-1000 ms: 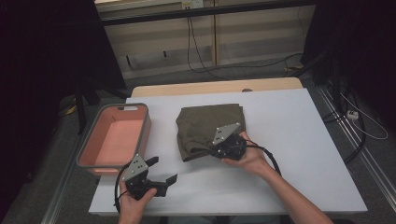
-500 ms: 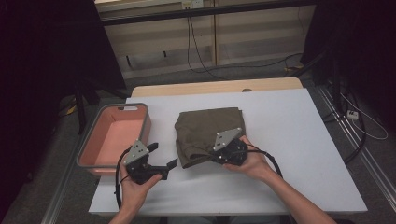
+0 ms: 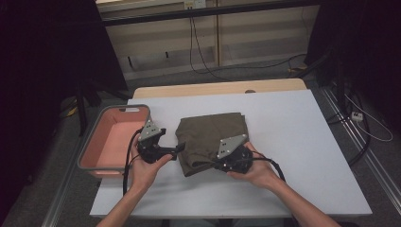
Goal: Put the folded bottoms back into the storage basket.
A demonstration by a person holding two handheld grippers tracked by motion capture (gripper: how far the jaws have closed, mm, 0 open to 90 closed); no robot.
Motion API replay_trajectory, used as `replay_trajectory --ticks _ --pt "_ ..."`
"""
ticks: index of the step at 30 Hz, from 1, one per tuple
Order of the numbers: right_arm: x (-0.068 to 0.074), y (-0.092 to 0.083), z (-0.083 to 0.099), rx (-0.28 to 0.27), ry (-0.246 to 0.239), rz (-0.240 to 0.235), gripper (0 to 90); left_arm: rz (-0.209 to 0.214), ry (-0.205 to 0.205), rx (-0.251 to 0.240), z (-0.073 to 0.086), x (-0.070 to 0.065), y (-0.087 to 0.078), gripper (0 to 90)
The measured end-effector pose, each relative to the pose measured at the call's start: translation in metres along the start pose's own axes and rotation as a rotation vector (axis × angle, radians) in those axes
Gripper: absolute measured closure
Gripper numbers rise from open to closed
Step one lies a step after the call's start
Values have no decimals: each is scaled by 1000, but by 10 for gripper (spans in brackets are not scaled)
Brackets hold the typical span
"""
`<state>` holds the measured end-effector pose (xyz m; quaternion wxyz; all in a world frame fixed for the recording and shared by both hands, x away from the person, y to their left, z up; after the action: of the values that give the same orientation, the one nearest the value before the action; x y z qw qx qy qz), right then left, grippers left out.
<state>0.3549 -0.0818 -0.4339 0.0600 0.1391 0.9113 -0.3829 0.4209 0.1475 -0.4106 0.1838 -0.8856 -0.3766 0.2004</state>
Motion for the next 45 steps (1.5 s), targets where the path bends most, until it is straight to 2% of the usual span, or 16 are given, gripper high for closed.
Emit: replay_trajectory --ticks 1,4,6,9,12,15,20,25,26,27,29,32,35,37,40,45 --pt "1 -1 -1 -5 4 2 835 -3 5 9 -1 2 1 55" --pt "4 -3 -1 -15 9 -7 835 -12 -29 3 -5 9 9 53" --pt "6 -3 -2 -19 12 -15 835 -19 -15 28 -6 13 13 49" --pt "9 -4 -3 -31 16 -22 835 -19 -32 27 -10 15 20 59" --pt "12 -5 -3 -35 14 -27 835 -29 -21 37 -13 17 26 58" --pt "16 -6 -3 -41 17 -32 835 -29 -59 50 -17 22 35 56" --pt "23 -8 -1 -57 17 -44 835 -48 -33 71 -24 28 49 57" --pt "28 -9 -1 -54 7 -43 835 -40 -111 91 -26 34 66 75" --pt "28 -9 -1 -51 2 -42 835 -55 -93 111 -26 34 69 109" --pt "28 -9 -1 -51 0 -43 835 -58 -95 103 -26 34 71 126" --pt "28 -8 0 -53 10 -47 835 -50 -117 83 -28 38 78 107" --pt "29 -5 1 -45 6 -50 835 -69 -142 104 -25 48 88 103" --pt "30 -4 0 -42 2 -46 834 -83 -163 119 -21 60 94 137" --pt "29 -4 0 -50 10 -50 834 -111 -186 151 -17 66 99 172" --pt "29 -3 1 -46 5 -53 834 -106 -217 186 -13 69 106 228" --pt "31 -2 1 -37 -1 -53 834 -99 -228 254 -4 73 112 346"
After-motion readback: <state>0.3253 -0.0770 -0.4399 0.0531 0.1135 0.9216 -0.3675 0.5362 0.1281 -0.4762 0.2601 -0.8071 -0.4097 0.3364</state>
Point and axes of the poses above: each handheld gripper's, and its own axes: y roughly forward along the jaws, z roughly out of its underside, x roughly to its left, the point moved 4 cm from there along y, roughly forward along the jaws, and after that the axes turned 11 degrees about -y, right-handed, at the moved point
